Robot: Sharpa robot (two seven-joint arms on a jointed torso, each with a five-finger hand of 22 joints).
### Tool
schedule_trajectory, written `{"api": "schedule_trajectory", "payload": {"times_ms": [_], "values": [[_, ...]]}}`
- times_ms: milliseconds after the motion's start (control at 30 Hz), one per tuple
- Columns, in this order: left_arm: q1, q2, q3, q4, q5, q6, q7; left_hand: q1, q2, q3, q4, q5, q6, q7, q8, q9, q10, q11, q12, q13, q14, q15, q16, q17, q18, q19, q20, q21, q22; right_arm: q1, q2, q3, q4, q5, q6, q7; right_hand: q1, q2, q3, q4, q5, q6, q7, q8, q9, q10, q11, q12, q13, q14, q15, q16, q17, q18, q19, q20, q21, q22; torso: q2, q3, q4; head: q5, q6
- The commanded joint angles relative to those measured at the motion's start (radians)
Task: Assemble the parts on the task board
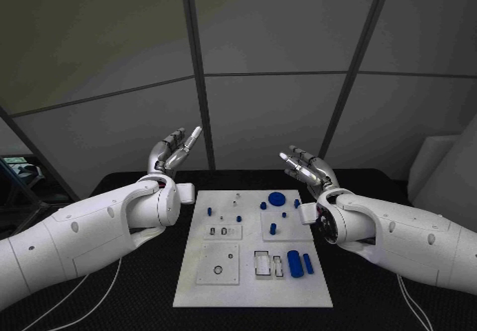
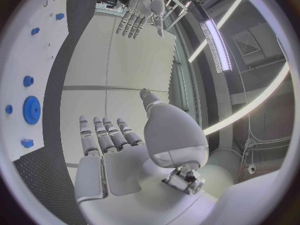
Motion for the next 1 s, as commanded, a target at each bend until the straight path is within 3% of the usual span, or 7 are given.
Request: {"api": "schedule_trajectory", "payload": {"times_ms": [33, 400, 567, 700, 800, 867, 1000], "values": [[0.002, 0.002, 0.001, -0.001, -0.019, 0.048, 0.014, 0.045, -0.006, 0.002, 0.016, 0.007, 0.013, 0.058, 0.004, 0.003, 0.012, 0.008, 0.005, 0.002, 0.013, 0.007, 0.007, 0.003, -0.014, 0.006, 0.016, 0.005, 0.002, 0.005, 0.010, 0.006, -0.023, -0.127, 0.172, -0.078, 0.048, 0.006, 0.005, 0.001, 0.014, 0.020, 0.122, 0.008, 0.003, 0.026, 0.015, 0.009, 0.003, 0.027, 0.011, 0.007, 0.003, 0.016, 0.020, 0.010, 0.009, 0.004, 0.000, -0.0001, 0.0000, 0.000, 0.000], [0.002, -0.014, 0.001, -0.005, -0.014, 0.054, 0.005, 0.047, -0.005, 0.003, 0.016, 0.007, 0.015, 0.062, 0.005, 0.003, 0.013, 0.011, 0.006, 0.003, 0.013, 0.008, 0.008, 0.003, -0.011, 0.007, 0.016, 0.005, 0.003, 0.009, -0.016, 0.011, -0.038, -0.211, 0.169, -0.080, 0.109, 0.008, 0.001, -0.037, 0.013, 0.126, 0.136, 0.022, 0.014, 0.175, 0.033, 0.026, 0.015, 0.222, 0.021, 0.032, 0.018, 0.046, 0.124, 0.010, 0.057, 0.025, 0.000, -0.0004, -0.0007, -0.005, -0.016], [0.002, -0.021, -0.001, 0.001, -0.014, 0.064, -0.005, 0.052, -0.002, 0.008, 0.015, 0.007, 0.021, 0.070, 0.006, 0.004, 0.017, 0.018, 0.007, 0.003, 0.021, 0.012, 0.009, 0.004, -0.005, 0.018, 0.018, 0.008, 0.005, 0.011, -0.013, 0.012, -0.063, -0.348, 0.139, -0.074, 0.196, -0.004, 0.021, -0.110, -0.004, 0.407, 0.109, 0.075, 0.040, 0.531, 0.011, 0.087, 0.037, 0.527, -0.004, 0.078, 0.034, 0.083, 0.259, 0.009, 0.116, 0.048, 0.001, -0.0023, -0.0027, -0.005, -0.019], [0.001, -0.039, -0.004, 0.020, -0.014, 0.084, -0.017, 0.076, 0.016, 0.032, 0.014, 0.006, 0.051, 0.099, 0.012, 0.008, 0.059, 0.048, 0.014, 0.008, 0.120, 0.031, 0.029, 0.015, 0.008, 0.095, 0.022, 0.030, 0.018, 0.019, -0.007, 0.012, -0.088, -0.489, 0.125, -0.081, 0.242, -0.016, 0.048, -0.157, -0.005, 0.601, 0.087, 0.109, 0.051, 0.641, -0.024, 0.106, 0.034, 0.644, -0.039, 0.101, 0.036, 0.114, 0.405, 0.005, 0.179, 0.070, 0.003, -0.0024, -0.0056, -0.005, -0.023], [0.000, -0.057, -0.005, 0.040, -0.014, 0.095, -0.018, 0.095, 0.049, 0.057, 0.012, 0.004, 0.123, 0.113, 0.026, 0.015, 0.149, 0.068, 0.028, 0.015, 0.259, 0.034, 0.061, 0.028, 0.005, 0.208, 0.021, 0.063, 0.035, 0.036, -0.001, 0.012, -0.106, -0.610, 0.125, -0.095, 0.249, -0.028, 0.085, -0.179, -0.004, 0.654, 0.077, 0.103, 0.042, 0.712, -0.043, 0.097, 0.030, 0.695, -0.055, 0.089, 0.029, 0.114, 0.453, -0.006, 0.200, 0.071, 0.009, -0.0011, -0.0054, -0.008, -0.020], [0.000, -0.069, -0.006, 0.055, -0.014, 0.101, -0.016, 0.115, 0.078, 0.076, 0.007, 0.005, 0.227, 0.116, 0.050, 0.028, 0.302, 0.079, 0.062, 0.032, 0.407, 0.020, 0.099, 0.043, 0.018, 0.393, 0.020, 0.119, 0.065, 0.050, 0.001, 0.012, -0.115, -0.696, 0.128, -0.111, 0.243, -0.041, 0.117, -0.190, -0.007, 0.692, 0.068, 0.102, 0.040, 0.762, -0.059, 0.089, 0.029, 0.758, -0.071, 0.097, 0.033, 0.116, 0.493, -0.026, 0.220, 0.074, 0.015, -0.0015, -0.0051, -0.006, -0.020], [-0.003, -0.092, -0.006, 0.089, -0.019, 0.120, -0.020, 0.153, 0.111, 0.091, -0.007, 0.005, 0.411, 0.110, 0.089, 0.044, 0.574, 0.061, 0.120, 0.048, 0.600, -0.013, 0.150, 0.056, 0.052, 0.560, 0.013, 0.191, 0.091, 0.079, 0.003, 0.012, -0.123, -0.881, 0.141, -0.196, 0.237, -0.064, 0.181, -0.209, -0.006, 0.730, 0.064, 0.086, 0.038, 0.815, -0.068, 0.060, 0.030, 0.853, -0.101, 0.105, 0.038, 0.114, 0.562, -0.057, 0.266, 0.090, 0.027, -0.0023, -0.0002, -0.015, -0.020]]}}
